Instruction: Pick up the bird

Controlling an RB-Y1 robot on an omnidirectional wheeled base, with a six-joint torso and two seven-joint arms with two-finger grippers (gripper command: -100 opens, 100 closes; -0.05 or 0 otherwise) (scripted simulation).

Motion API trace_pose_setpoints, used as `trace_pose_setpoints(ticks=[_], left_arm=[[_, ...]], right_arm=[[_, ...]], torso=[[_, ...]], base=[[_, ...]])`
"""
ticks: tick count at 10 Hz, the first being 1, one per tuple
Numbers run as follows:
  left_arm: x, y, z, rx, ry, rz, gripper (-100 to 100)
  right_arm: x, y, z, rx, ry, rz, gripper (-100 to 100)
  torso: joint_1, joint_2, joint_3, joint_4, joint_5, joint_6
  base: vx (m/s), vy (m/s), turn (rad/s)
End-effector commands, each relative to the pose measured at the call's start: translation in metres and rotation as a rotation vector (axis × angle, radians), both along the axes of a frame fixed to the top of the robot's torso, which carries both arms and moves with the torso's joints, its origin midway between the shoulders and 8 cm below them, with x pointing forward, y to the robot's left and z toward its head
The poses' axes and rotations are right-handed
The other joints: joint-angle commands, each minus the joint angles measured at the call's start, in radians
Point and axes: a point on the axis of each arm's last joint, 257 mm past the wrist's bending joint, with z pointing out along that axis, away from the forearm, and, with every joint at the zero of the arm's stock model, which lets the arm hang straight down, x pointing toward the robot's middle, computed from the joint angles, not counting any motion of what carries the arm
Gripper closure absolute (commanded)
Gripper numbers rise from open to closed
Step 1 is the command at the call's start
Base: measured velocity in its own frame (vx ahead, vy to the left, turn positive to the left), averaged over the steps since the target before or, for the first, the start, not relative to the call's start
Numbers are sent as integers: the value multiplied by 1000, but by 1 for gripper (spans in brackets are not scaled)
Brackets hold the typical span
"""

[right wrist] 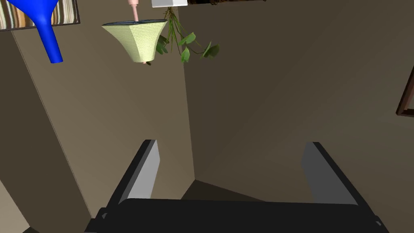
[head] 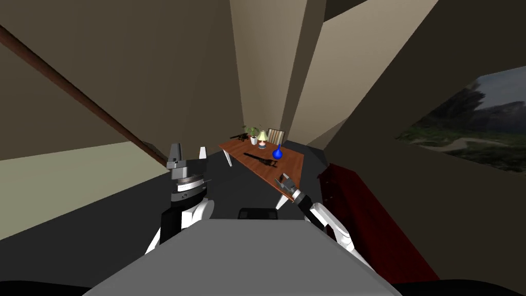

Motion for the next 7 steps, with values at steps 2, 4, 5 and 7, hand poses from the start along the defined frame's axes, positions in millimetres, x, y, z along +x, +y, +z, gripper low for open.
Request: trace_pose_setpoints(ticks=[2, 4, 5, 7], left_arm=[[0, 0, 0, 0, 0, 0, 0], [0, 0, 0, 0, 0, 0, 0], [0, 0, 0, 0, 0, 0, 0], [0, 0, 0, 0, 0, 0, 0]], right_arm=[[-16, -17, -43, -188, 41, 31, -100], [-26, -29, -65, -299, 57, 57, -100], [-35, -42, -84, -381, 77, 72, -100], [-45, -57, -103, -483, 90, 97, -100]], torso=[[0, 0, 0, 0, 0, -1], [0, -1, -1, 0, 0, 0], [0, -2, -1, 0, 0, 0], [0, -2, -1, -1, 0, 1]], base=[[-34, -51, 417], [-25, -43, 303], [-20, -56, 455], [-20, -43, 274]])
